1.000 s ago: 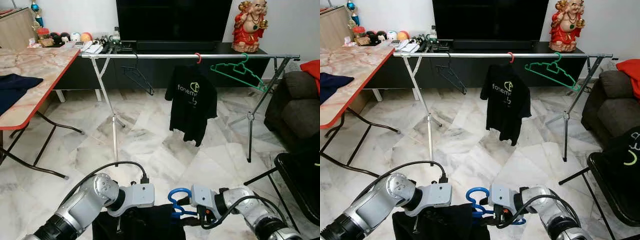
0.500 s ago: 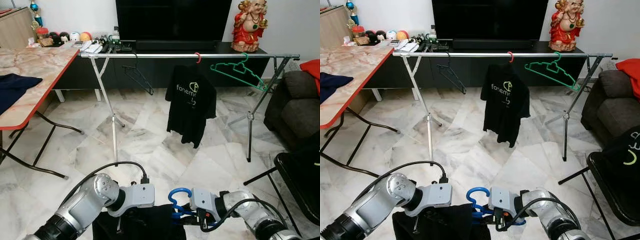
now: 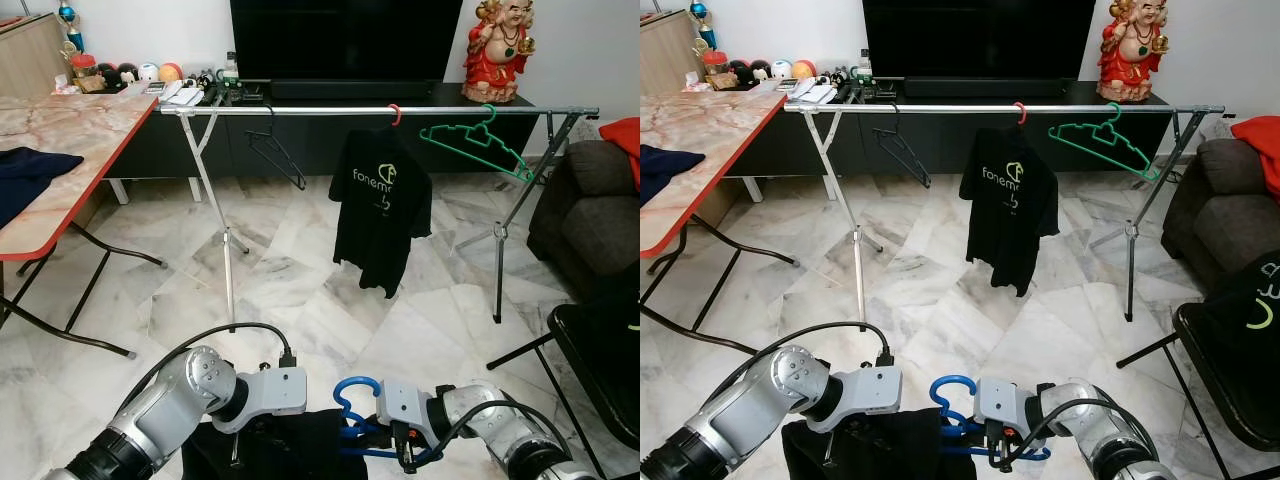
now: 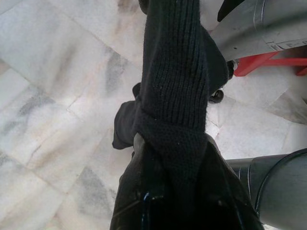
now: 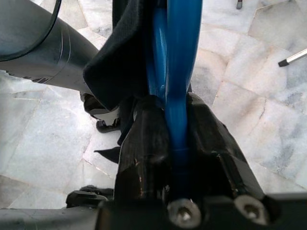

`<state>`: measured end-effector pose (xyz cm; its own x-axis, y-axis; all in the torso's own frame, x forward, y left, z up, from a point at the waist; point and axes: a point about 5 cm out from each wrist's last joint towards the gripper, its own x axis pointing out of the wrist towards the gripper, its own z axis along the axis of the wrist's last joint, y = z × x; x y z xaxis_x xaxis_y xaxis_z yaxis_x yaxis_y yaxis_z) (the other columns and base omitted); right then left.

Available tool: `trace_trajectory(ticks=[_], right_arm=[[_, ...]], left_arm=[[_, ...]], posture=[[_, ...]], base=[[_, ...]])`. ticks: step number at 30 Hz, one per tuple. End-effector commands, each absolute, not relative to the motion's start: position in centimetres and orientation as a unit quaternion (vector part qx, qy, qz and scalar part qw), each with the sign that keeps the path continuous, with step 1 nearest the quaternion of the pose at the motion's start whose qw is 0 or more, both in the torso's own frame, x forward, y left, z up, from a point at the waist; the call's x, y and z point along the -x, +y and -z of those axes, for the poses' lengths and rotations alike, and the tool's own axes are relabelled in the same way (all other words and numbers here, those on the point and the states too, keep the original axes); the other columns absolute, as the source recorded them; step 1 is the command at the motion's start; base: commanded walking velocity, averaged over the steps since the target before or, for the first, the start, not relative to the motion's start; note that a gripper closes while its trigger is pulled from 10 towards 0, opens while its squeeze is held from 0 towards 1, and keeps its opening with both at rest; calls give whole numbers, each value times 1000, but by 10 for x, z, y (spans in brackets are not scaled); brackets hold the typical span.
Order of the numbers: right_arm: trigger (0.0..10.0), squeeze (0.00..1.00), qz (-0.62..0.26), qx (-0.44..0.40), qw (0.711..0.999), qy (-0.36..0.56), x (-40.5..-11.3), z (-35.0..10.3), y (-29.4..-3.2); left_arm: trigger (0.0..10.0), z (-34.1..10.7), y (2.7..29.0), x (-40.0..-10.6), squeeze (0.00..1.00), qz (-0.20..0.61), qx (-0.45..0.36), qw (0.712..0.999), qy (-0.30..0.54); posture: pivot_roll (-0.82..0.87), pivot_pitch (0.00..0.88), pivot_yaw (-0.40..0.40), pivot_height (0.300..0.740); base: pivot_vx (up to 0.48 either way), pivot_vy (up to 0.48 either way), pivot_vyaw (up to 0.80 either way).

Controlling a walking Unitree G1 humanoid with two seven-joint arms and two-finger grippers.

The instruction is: Hang hanger

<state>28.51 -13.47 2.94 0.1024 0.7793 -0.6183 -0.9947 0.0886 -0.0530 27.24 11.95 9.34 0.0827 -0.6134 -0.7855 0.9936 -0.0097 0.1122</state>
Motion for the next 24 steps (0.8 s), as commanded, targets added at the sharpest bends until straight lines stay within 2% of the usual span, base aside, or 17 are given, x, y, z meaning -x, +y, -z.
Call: trace_trajectory(ticks=[1,15,16,17,24], right_arm=[[0,0,-619,231,714,231,-283,-25,-135],[0,0,-611,230,722,229,-283,-25,-138],[0,0,-610,230,723,229,-283,-25,-138],[0,0,-609,230,724,229,-283,-25,-138],[0,0,-609,226,726,227,-282,-24,-139]], left_arm=[[10000,-107,110,-276,0,630,-354,650,236],[10000,-113,113,-280,0,632,-347,659,212],[10000,-115,112,-281,729,634,-341,662,209],[10000,-117,111,-281,1000,635,-328,669,204],[10000,-119,112,-283,1000,636,-318,674,200]], posture=[[105,50,-57,740],[102,49,-50,740],[102,52,-50,740],[101,54,-50,740],[99,61,-47,740]], base=[[0,0,0],[0,0,0],[0,0,0],[0,0,0],[0,0,0]])
